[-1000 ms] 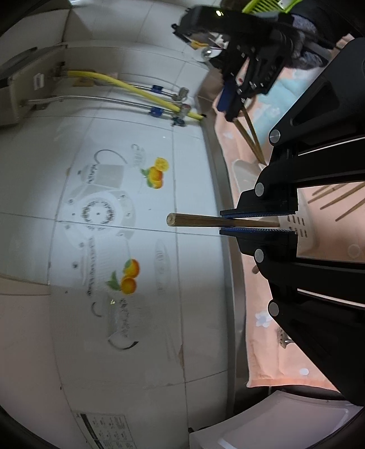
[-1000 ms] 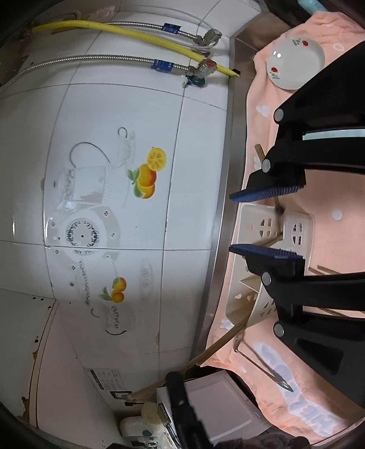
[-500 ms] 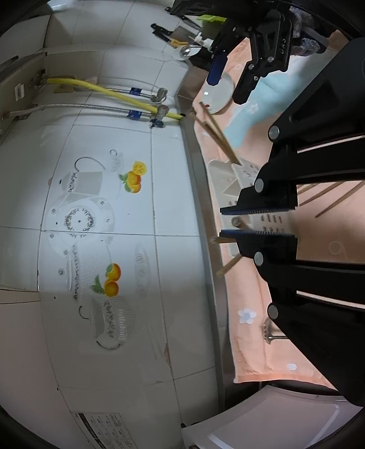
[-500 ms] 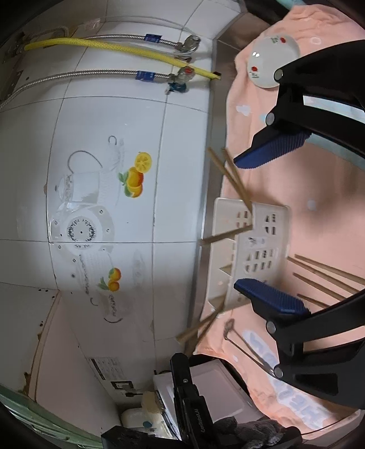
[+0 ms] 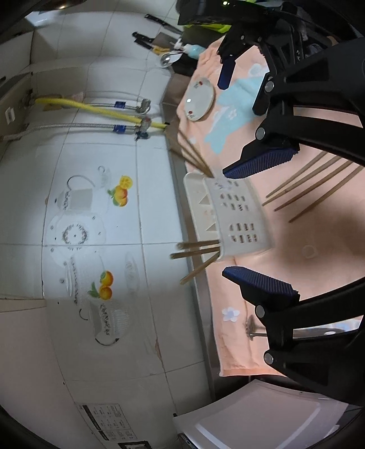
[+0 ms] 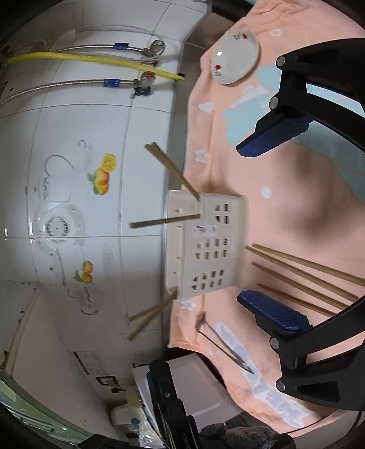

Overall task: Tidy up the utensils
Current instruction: 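Lower chopsticks into the holder, opening the right tool while the left tool opens, then close the right tool on a chopstick while the left tool grasps another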

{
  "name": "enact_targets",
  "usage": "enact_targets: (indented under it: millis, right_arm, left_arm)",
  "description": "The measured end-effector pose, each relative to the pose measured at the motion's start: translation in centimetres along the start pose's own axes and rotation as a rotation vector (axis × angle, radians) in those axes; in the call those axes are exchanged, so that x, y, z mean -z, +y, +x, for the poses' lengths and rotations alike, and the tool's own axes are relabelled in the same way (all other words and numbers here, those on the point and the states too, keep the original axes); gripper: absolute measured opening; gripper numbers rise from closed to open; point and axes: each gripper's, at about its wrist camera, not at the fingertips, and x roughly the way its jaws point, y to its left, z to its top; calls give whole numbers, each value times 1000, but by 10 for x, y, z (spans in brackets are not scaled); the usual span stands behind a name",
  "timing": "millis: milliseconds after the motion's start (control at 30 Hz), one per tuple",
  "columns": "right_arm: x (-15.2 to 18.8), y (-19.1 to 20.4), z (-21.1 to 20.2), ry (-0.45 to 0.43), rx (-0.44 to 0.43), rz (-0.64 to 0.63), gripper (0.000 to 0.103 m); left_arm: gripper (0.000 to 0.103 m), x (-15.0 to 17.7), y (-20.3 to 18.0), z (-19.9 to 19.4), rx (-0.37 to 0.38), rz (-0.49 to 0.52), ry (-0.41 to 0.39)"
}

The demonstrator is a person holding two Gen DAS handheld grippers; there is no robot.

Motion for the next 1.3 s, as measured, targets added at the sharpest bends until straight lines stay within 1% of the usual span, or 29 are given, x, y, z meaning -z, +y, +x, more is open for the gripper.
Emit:
enact_targets:
  millis: [33,167,300,433,533,633,800,1000,1133,1200,1300]
  right_arm:
    - [6,2,1,20,-12,-2,93]
    - [27,11,3,72,-13,-16,93]
    - [49,19,3,106,26,-35,93]
    - [65,23,4,136,37,-42,93]
    - [78,26,9,194,60,-53,93]
    - [88,28,11,210,64,-55,93]
    - [97,32,11,207,71,-50,93]
    - [104,38,19,249,104,-72,93]
    - [109,38,22,269,88,-63,93]
    - [112,39,22,276,85,-61,90]
    - [117,42,22,294,84,-53,79]
  left_arm:
    - [67,5,-1,-1,0,1,8]
    - [68,26,-3,-1,2,-10,49]
    - [68,51,-2,5,-11,-31,109]
    - [68,79,0,12,-42,-48,175]
    - [68,94,1,17,-42,-66,213]
    - [68,107,1,20,-50,-71,240]
    - [68,127,-4,26,-51,-80,286]
    - [68,144,-8,30,-46,-95,328]
    - [68,152,-11,32,-36,-107,353]
    - [68,156,-14,32,-26,-110,364]
    - [67,160,-18,31,-15,-112,373]
